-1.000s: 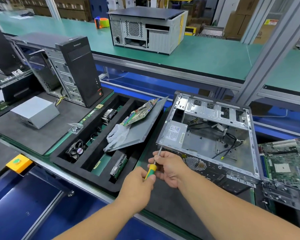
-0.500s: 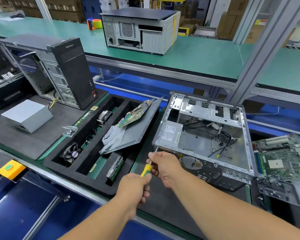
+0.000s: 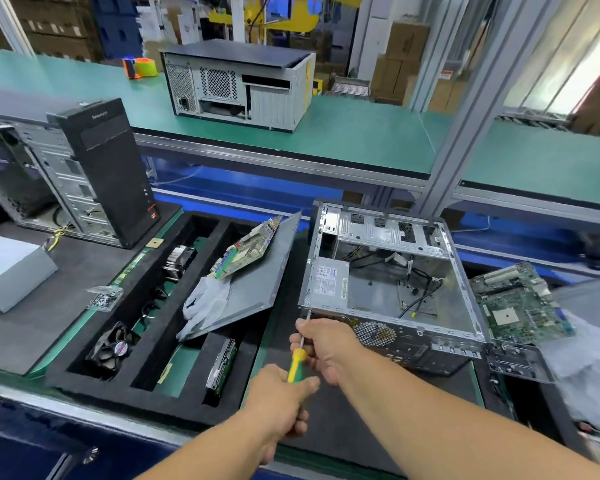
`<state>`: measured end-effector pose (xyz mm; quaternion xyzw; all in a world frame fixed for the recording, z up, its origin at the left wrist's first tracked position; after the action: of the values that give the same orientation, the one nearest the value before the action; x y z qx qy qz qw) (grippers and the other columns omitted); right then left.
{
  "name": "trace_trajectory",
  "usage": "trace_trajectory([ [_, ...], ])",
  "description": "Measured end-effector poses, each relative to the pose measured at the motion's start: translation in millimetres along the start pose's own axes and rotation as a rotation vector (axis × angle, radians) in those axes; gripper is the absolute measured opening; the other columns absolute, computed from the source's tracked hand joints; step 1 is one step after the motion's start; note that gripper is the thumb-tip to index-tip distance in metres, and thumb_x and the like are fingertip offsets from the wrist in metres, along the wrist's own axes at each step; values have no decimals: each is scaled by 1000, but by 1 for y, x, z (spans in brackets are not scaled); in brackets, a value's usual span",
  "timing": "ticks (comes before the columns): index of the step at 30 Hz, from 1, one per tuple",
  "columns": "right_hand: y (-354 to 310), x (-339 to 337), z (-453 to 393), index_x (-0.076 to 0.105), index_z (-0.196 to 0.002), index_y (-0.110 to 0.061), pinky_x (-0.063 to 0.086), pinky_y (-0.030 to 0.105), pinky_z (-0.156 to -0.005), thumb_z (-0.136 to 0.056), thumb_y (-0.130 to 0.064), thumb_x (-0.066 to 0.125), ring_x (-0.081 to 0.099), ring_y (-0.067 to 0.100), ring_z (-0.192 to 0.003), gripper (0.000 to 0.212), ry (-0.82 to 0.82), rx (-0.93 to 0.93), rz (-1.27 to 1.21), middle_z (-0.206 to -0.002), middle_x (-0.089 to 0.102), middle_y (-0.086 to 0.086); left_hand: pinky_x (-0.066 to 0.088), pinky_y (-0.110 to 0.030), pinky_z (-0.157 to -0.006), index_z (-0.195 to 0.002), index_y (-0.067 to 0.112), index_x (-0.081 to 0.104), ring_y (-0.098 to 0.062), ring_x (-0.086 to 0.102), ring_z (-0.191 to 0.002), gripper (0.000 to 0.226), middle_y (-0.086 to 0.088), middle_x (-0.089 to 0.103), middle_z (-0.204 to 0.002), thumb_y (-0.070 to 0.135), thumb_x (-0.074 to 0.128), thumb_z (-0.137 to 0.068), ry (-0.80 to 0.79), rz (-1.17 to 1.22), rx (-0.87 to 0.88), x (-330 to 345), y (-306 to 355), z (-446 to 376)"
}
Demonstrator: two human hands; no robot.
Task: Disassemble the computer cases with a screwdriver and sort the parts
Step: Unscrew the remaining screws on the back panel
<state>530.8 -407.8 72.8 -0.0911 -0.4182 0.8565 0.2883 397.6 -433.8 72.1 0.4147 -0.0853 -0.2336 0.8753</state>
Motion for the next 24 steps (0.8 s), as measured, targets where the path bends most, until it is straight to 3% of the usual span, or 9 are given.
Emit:
trace_trajectory([
  [2, 1, 2, 1, 66, -103, -6, 51, 21, -50, -98, -20, 68, 67, 13, -52, 15, 11, -5, -18, -68, 74, 6, 45, -26, -44, -98, 5, 55, -18, 52, -48, 26, -12, 63, -67, 29, 65, -101, -24, 100, -34, -4, 1, -3],
  [6, 0, 4, 4, 68, -112, -7, 55, 26, -57, -106, -28, 55, 74, 17, -65, 25, -7, 53, -31, -86, 79, 7, 38, -23, -41, -101, 4, 67, -20, 59, -55, 48, -17, 75, -85, 49, 50, -106, -232, 363, -246, -11, 1, -1],
  [9, -4, 3, 8, 69, -107, -8, 56, 27, -58, -106, -24, 53, 74, 16, -65, 22, 2, 70, -14, -82, 79, 4, 31, -21, -39, -102, 3, 72, -19, 56, -55, 56, -15, 72, -83, 52, 46, -106, -333, 409, -296, -15, 3, -1],
  [12, -6, 4, 8, 69, -97, -9, 54, 22, -54, -103, -23, 60, 70, 14, -60, 18, 53, 56, 43, -75, 76, 4, 35, -23, -40, -106, 4, 71, -20, 55, -54, 51, -13, 66, -75, 51, 55, -103, -322, 255, -249, -16, 3, -4],
  [16, -5, 5, 3, 69, -100, -5, 56, 24, -52, -98, -20, 68, 69, 14, -56, 15, 90, 36, 77, -73, 75, 6, 53, -30, -49, -97, 9, 57, -20, 55, -50, 29, -10, 60, -65, 29, 77, -93, -232, 104, -136, -11, 0, -5],
  [20, -4, 4, 4, 69, -102, -5, 53, 24, -50, -101, -28, 64, 71, 16, -61, 23, 68, 29, 27, -84, 78, 8, 56, -32, -50, -104, 5, 59, -21, 62, -53, 27, -13, 69, -70, 31, 68, -100, -152, 163, -159, -10, -2, -10],
  [24, -5, -5, 7, 69, -114, -11, 51, 26, -60, -107, -26, 49, 76, 16, -74, 26, -30, 68, 3, -92, 80, 4, 51, -28, -46, -107, 6, 64, -22, 67, -60, 44, -20, 78, -98, 48, 51, -106, -296, 338, -253, -7, -2, -6],
])
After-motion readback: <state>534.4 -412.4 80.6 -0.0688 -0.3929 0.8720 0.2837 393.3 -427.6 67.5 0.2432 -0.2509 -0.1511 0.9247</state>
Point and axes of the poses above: each hand's wrist, its own z-axis away from the middle knuckle, its own x-axis out of the palm, y = z × x, the point moved 2 cm from there along -z, towards the middle knuckle
